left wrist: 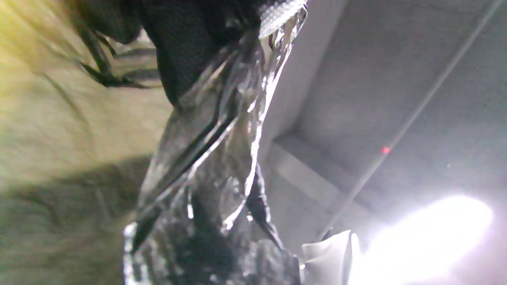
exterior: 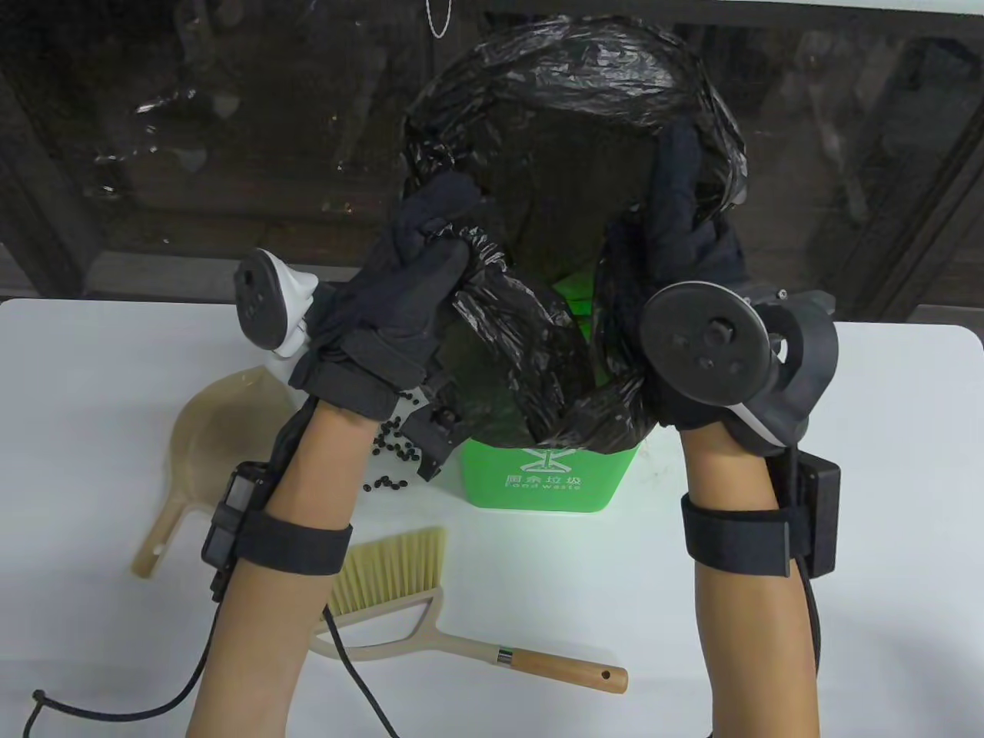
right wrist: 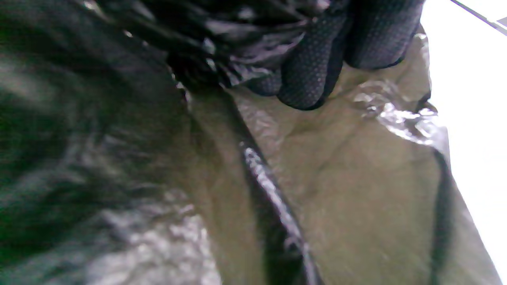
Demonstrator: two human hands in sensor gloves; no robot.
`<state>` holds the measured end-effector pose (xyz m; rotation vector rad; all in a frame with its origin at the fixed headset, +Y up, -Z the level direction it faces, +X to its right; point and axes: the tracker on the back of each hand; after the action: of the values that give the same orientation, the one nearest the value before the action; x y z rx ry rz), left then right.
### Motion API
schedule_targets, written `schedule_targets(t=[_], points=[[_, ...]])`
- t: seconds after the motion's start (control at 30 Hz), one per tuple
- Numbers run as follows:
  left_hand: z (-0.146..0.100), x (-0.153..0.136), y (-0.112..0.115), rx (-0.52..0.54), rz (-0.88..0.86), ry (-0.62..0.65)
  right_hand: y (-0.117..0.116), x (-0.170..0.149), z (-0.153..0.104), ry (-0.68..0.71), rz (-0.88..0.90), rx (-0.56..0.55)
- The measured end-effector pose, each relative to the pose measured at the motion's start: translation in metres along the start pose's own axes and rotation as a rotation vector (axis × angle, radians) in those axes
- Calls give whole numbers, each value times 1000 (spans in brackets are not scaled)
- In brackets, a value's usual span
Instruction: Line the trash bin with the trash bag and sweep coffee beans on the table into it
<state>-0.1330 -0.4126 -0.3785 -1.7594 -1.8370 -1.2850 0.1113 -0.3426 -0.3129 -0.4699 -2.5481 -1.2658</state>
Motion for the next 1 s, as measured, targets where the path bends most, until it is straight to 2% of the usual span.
schedule_targets(t=[0.13, 0.33, 0.4, 0.57, 0.7, 0.8, 0.87, 0.93, 1.0], points=[[-2, -14, -6, -3, 89, -41, -15, -16, -2, -32, 1, 21], [-20, -42, -29, 30, 202, -145, -33, -34, -7, -64, -8, 37], [-30, -50, -36, 10, 237, -186, -42, -38, -13, -69, -17, 62], [-63, -69, -55, -60, 457, -334, -74, -54, -35, -89, -68, 201], [-82, -78, -63, -189, 596, -447, -99, -67, -53, -122, -92, 373], [-92, -80, -63, -283, 787, -494, -110, -77, -64, -109, -177, 498], [-97, -82, -59, -367, 926, -515, -114, -84, -70, -100, -259, 557], [-102, -86, -53, -451, 1023, -526, -121, -93, -78, -97, -323, 679], [-109, -90, -44, -536, 1122, -519, -125, -102, -85, -120, -351, 755]])
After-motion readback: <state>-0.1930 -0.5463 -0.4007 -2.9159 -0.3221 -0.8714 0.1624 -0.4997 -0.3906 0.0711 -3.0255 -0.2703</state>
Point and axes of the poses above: the tracker on the back of each hand, its own x axis roughly to the thumb side, its own z axis roughly from the wrist to the fingertips, y = z × x, and after that the axes turned 1 degree about -x, right-handed
